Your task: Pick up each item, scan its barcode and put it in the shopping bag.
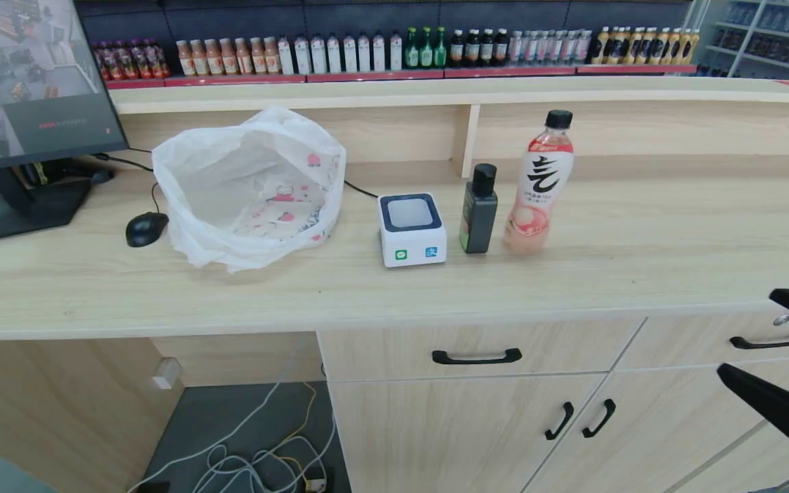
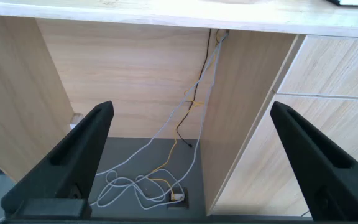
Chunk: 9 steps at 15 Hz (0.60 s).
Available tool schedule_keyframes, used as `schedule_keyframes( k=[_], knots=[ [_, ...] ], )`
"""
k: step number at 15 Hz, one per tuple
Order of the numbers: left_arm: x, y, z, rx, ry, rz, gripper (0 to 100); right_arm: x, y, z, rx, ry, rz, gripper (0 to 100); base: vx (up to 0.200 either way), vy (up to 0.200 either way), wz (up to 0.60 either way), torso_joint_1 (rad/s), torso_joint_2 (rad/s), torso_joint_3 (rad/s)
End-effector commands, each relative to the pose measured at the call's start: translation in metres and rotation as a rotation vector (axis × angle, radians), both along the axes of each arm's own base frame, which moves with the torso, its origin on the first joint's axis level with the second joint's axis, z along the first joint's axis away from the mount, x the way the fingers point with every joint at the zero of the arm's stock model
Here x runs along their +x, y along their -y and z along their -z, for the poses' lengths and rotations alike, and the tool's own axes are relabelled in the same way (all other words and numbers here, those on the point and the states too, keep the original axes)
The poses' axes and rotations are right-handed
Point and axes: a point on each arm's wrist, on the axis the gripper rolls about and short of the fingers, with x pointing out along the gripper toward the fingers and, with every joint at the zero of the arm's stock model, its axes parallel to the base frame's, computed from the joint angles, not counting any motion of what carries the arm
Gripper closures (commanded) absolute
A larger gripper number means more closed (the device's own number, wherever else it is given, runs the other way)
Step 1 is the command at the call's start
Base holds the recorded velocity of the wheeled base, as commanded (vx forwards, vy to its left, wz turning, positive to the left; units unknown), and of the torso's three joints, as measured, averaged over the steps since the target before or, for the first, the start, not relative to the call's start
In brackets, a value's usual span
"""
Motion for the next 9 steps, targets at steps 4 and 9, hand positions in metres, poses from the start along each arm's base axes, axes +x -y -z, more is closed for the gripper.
schedule_keyframes(
  k=[4, 9],
  knots=[
    [0.000, 0.000, 0.000, 0.000, 0.000, 0.000, 0, 0.066, -0.025, 0.023, -0.052, -0.177, -0.039, 0, 0.000, 0.000, 0.00, 0.000, 0.00, 0.000],
    [0.000, 0.000, 0.000, 0.000, 0.000, 0.002, 0, 0.125, -0.055, 0.023, -0.013, -0.087, 0.008, 0, 0.000, 0.000, 0.00, 0.000, 0.00, 0.000]
  ],
)
